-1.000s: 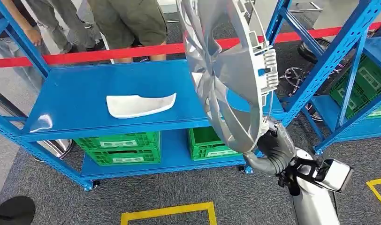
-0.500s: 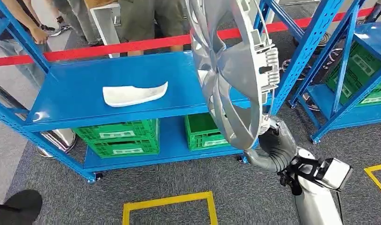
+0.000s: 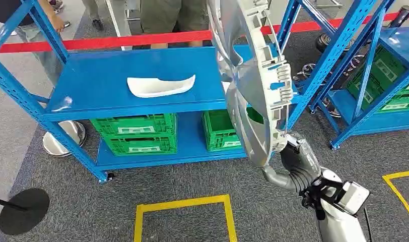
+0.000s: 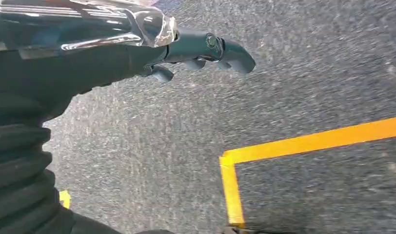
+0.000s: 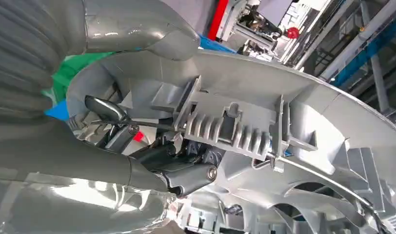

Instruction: Take the parts from the cabinet and place them on the table.

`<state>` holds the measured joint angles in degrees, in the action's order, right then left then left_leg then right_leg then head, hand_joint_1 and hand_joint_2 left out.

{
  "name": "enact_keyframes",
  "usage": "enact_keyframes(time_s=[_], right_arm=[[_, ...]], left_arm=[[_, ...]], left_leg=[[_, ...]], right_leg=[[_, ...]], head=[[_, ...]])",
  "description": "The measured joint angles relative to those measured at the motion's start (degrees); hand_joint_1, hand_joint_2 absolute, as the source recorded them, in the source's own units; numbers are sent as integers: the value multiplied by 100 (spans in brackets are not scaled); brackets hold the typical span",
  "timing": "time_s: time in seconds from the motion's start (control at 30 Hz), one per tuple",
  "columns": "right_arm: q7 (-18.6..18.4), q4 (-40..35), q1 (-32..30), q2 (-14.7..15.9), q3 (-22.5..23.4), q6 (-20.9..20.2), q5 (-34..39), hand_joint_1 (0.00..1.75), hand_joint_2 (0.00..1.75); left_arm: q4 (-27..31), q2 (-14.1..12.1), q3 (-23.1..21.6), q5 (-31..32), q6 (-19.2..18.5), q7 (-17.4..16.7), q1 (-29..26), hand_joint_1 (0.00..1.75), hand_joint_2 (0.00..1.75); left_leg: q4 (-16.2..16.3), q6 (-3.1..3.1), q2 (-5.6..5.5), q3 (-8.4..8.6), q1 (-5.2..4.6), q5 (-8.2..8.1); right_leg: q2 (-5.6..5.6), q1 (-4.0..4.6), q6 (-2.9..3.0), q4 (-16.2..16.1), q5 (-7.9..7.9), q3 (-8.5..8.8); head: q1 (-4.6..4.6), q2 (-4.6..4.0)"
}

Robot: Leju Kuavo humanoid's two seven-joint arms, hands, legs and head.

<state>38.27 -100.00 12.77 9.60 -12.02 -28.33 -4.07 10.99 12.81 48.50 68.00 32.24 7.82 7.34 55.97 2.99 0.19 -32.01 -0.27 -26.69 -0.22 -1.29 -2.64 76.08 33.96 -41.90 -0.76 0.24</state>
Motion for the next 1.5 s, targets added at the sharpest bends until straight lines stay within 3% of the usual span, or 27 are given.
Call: enact_keyframes(time_s=[0.07, 0.13, 0.17, 0.2, 0.3, 0.33, 0.4, 0.47, 0.53, 0.57, 0.63, 0.67, 0.7, 0.8, 0.83, 0.9, 0.97, 1.0, 1.07, 1.13, 1.17, 1.2, 1.23, 1.33, 1.4, 1.47, 1.5], right_arm=[[26, -2, -27, 7, 0, 77, -112, 169, 175], [50, -9, -46, 9, -2, 129, -188, 169, 175], [57, -24, -46, 11, -2, 144, -203, 169, 175], [63, -46, -56, 9, -2, 157, -216, 169, 175], [98, -81, -82, 26, 0, 181, -232, 169, 175], [101, -92, -85, 24, -2, 192, -240, 169, 175], [114, -120, -121, 28, 0, 212, -262, 169, 175], [129, -160, -188, 31, 0, 245, -264, 169, 175], [133, -197, -267, 35, 0, 249, -262, 169, 175], [136, -221, -301, 37, 0, 249, -258, 169, 175], [136, -251, -322, 42, 0, 249, -253, 169, 175], [136, -269, -322, 44, 2, 251, -256, 169, 175], [138, -284, -316, 50, 11, 258, -258, 169, 175], [153, -289, -316, 48, 7, 273, -256, 169, 175], [153, -288, -314, 48, 9, 273, -253, 169, 175], [153, -291, -305, 50, 15, 271, -253, 169, 175], [153, -291, -295, 46, 17, 273, -254, 169, 175], [153, -289, -296, 48, 17, 273, -256, 169, 175], [153, -291, -295, 46, 31, 273, -253, 169, 175], [151, -291, -283, 48, 39, 273, -253, 169, 175], [149, -291, -266, 48, 42, 273, -253, 169, 175], [144, -293, -247, 48, 44, 273, -253, 169, 175], [144, -300, -249, 50, 55, 273, -251, 169, 175], [149, -302, -265, 68, 83, 306, -253, 169, 175], [153, -310, -319, 68, 94, 369, -260, 169, 175], [155, -345, -431, 68, 116, 417, -251, 169, 175], [155, -348, -468, 70, 122, 426, -247, 169, 175]], left_arm=[[0, 0, 0, 0, 0, 0, 0, 0, 175], [0, 2, -2, 0, 0, 4, 1, 0, 175], [0, 13, -2, 0, -2, 9, 0, 0, 175], [0, 17, -4, 7, -2, 13, 5, 0, 175], [-2, 28, -11, 26, -4, 22, 2, 0, 175], [0, 24, -11, 26, -4, 22, -1, 0, 175], [0, 24, -13, 33, -15, 22, 0, 0, 175], [0, 15, -17, 42, -42, 22, 0, 0, 175], [0, 13, -26, 42, -57, 17, -1, 0, 175], [0, 11, -35, 42, -57, 17, 0, 0, 175], [2, 7, -42, 41, -57, 18, 8, 0, 175], [4, 7, -44, 42, -57, 17, 18, 0, 175], [4, 7, -46, 42, -59, 17, 31, 0, 175], [2, 0, -46, 37, -70, 18, 33, 0, 175], [0, 0, -44, 31, -74, 17, 30, 0, 175], [2, 2, -46, 28, -96, 17, 60, 0, 175], [2, 2, -46, 28, -103, 18, 56, 0, 175], [2, 2, -46, 28, -105, 17, 55, 0, 175], [2, -2, -46, 22, -107, 15, 56, 0, 175], [2, 0, -46, 22, -107, -9, 55, 0, 175], [2, 4, -46, 22, -107, -20, 56, 0, 175], [2, 15, -46, 9, -107, -31, 54, 0, 175], [2, 15, -46, 4, -107, -33, 53, 0, 175], [-4, 31, -46, 4, -109, -39, 24, 0, 175], [-4, 28, -46, 15, -107, -55, 4, 0, 175], [-4, 20, -46, 33, -103, -68, -3, 0, 175], [-4, 17, -46, 39, -101, -68, -3, 0, 175]], left_leg=[[18, -2, 5, -139, -28, 95], [34, -19, 1, -227, -46, 175], [35, -37, 4, -256, -46, 221], [45, -75, 4, -293, -63, 259], [19, -195, 9, -331, -25, 395], [37, -237, -5, -376, -27, 349], [479, -306, -17, -551, -3, -207], [1445, -361, -17, -843, 31, -793], [1888, -387, -14, -867, 56, -801], [1718, -389, -13, -694, 72, -600], [789, -392, -13, -37, 93, -226], [245, -399, -18, 311, 102, -263], [-32, -385, -46, 470, 59, -370], [-7, -280, -79, 386, 28, -321], [-51, -184, -61, 280, 43, -250], [-35, -59, -33, 211, 69, -130], [-22, -22, -15, 76, 40, -26], [-7, -20, -11, -2, 25, 24], [35, -18, -8, -162, 5, 120], [68, -28, -14, -286, -14, 204], [88, -40, -17, -323, -13, 247], [93, -84, -18, -375, -39, 294], [78, -123, -15, -386, -17, 354], [46, -235, -30, -431, -16, 518], [288, -295, -54, -565, 11, 35], [1129, -351, -49, -772, 46, -651], [1535, -369, -49, -856, 48, -811]], right_leg=[[0, 5, 62, -291, -309, 364], [0, 34, 154, -1351, -587, 1117], [-5, 47, 198, -1821, -390, 1365], [3, 67, 180, -2027, -380, 1475], [13, 120, 264, -1979, -492, 1370], [-4, 53, 313, -2016, -572, 1326], [-16, 55, 369, -2013, -670, 1207], [-22, 56, 369, -2002, -786, 1056], [-28, 52, 352, -1984, -890, 903], [-28, 45, 337, -1973, -939, 826], [-22, 22, 291, -1929, -1012, 707], [-20, 16, 259, -1898, -1035, 669], [-23, 40, 215, -1880, -1070, 627], [-36, 12, 95, -1933, -1216, 601], [-17, 19, 55, -1939, -1264, 583], [-1, -1, 25, -1543, -717, 383], [2, 0, -6, -586, -112, 131], [2, 0, -10, -188, 29, 52], [2, 2, 26, -147, -131, 272], [2, 10, 103, -1026, -498, 931], [5, 27, 153, -1561, -516, 1291], [5, 46, 169, -1955, -327, 1529], [9, 65, 159, -1986, -347, 1517], [5, 93, 262, -2002, -493, 1361], [-27, 43, 340, -2024, -629, 1255], [-33, 41, 359, -2023, -768, 1073], [-36, 41, 357, -2022, -827, 986]], head=[[-2, 0], [0, 0], [-6, 0], [-18, 0], [-2, 0], [11, 0], [-29, 0], [-35, 0], [-35, 0], [-33, 0], [-37, 0], [-37, 0], [-31, 0], [-26, 0], [-31, 0], [22, 0], [24, 0], [24, 0], [26, 0], [24, 0], [22, 0], [15, 0], [11, 0], [26, 0], [20, 0], [0, 0], [-11, 0]])
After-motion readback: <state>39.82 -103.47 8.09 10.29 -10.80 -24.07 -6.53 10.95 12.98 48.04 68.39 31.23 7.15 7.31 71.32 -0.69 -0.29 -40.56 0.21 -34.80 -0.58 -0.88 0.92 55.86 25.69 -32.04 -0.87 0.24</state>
